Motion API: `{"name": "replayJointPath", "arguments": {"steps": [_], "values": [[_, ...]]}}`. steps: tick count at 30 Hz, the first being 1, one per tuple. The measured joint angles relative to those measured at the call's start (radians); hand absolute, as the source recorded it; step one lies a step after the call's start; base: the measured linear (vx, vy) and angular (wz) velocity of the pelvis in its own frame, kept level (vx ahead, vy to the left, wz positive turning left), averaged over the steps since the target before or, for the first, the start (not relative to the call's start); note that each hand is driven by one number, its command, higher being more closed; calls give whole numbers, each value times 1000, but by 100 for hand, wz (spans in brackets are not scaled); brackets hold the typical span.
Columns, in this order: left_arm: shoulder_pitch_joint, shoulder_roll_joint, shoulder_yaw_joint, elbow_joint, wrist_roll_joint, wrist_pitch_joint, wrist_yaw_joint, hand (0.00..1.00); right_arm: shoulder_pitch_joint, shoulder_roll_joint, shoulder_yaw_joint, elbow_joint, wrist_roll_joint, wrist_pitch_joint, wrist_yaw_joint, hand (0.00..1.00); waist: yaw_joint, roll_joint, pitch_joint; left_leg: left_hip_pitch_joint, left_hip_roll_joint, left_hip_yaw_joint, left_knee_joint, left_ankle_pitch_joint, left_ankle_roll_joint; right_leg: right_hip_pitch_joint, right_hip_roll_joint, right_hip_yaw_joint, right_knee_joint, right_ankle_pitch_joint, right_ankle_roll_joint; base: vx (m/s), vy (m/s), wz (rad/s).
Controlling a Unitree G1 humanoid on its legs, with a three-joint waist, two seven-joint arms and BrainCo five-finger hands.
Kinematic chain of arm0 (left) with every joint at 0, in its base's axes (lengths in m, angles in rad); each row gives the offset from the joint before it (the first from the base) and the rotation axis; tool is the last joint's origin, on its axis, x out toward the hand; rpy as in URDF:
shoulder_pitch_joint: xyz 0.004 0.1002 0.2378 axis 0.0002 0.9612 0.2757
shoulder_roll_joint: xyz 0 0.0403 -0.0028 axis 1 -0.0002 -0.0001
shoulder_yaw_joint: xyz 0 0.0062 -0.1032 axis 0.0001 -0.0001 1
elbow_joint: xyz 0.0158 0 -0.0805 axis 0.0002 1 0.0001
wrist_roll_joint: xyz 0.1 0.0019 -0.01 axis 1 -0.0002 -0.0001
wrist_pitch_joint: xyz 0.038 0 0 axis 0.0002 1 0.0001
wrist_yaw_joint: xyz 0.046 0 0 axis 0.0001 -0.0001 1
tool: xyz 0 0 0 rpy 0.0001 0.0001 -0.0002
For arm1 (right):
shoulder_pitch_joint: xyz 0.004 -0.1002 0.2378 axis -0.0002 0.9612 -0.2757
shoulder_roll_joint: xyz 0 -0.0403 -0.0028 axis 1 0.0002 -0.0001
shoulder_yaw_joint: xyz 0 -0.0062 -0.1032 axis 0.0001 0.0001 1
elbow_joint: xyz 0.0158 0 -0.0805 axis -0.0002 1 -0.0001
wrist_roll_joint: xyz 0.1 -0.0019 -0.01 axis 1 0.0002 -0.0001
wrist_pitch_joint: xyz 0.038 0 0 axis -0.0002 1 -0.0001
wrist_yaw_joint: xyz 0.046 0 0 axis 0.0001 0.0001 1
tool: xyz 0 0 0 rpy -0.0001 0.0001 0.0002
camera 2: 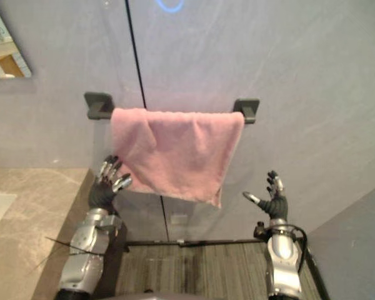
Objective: Organize washtable
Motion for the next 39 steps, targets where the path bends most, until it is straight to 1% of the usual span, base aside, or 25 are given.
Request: {"name": "replayJointPath", "arguments": {"steps": [3,6,10,12,15,17,19,22,23,28,29,31,34,37,39], "values": [[78,-34,-3,-11,0,0,-34,0,66,42,10,-4,-16,0,21,0,2,0,0,-2,1,6,0,-1,0,-4,0,-1,3,-1,0,0,0,0],[127,-53,-11,-11,-1,0,-59,0,123,61,25,-4,-21,0,26,0,8,0,0,-3,4,16,0,-2,1,-10,0,-2,14,-4,3,0,0,0],[156,-74,-13,-1,0,1,-73,0,173,64,61,6,-43,0,44,0,19,1,0,-3,6,19,0,-3,1,-11,0,-3,15,-4,4,0,0,0],[161,-81,-12,43,2,1,-73,0,187,63,76,43,-55,1,44,0,28,1,-1,-2,7,20,0,-3,1,-11,0,-3,17,-4,4,0,0,0],[160,-81,-11,163,43,6,-71,0,183,66,99,147,-65,6,44,0,30,2,-2,3,8,20,0,-3,1,-6,-2,-7,20,-7,5,0,-3,1],[161,-81,-10,273,103,14,-66,0,186,77,120,237,-88,15,44,0,31,3,-1,11,6,18,0,-4,1,4,-4,-11,20,-16,1,-1,-6,5],[160,-79,-10,336,144,15,-56,0,185,85,137,288,-94,27,47,0,32,3,-1,13,5,18,0,-6,-1,5,-5,-12,24,-25,7,-6,-5,2],[155,-79,-9,433,187,16,-47,0,184,95,135,364,-95,29,59,0,41,4,-1,16,2,19,0,-8,-3,5,-5,-12,30,-31,5,0,0,0],[145,-79,-8,499,209,18,-43,0,185,97,135,407,-95,30,60,0,51,5,-2,16,3,19,0,-9,-3,5,-5,-12,30,-32,5,0,0,0],[118,-83,2,682,275,37,-12,0,173,100,133,540,-95,44,60,0,53,10,-4,17,3,21,0,-13,-3,6,-5,-11,29,-35,2,5,-2,-1],[89,-84,30,735,287,38,-6,0,164,100,129,591,-94,50,59,0,54,13,-4,20,3,25,0,-15,-4,7,-5,-8,30,-34,0,19,-8,-5],[69,-87,54,798,296,42,-1,0,152,102,121,613,-87,51,59,0,52,17,-6,28,3,31,0,-18,-10,11,-5,-1,29,-34,0,22,-8,-10],[50,-88,72,839,306,45,13,0,141,103,107,648,-86,51,59,0,53,19,-5,43,3,36,0,-25,-10,24,-5,2,27,-33,4,31,-11,-5],[43,-85,81,860,314,44,17,0,110,106,86,684,-85,67,58,0,54,17,-6,44,3,39,0,-27,-12,25,-5,4,26,-34,4,16,-7,-1],[37,-86,89,873,314,44,17,0,104,106,86,689,-86,69,57,0,55,17,-4,44,3,45,0,-30,-12,23,-5,9,25,-33,4,10,-5,-7]]}}
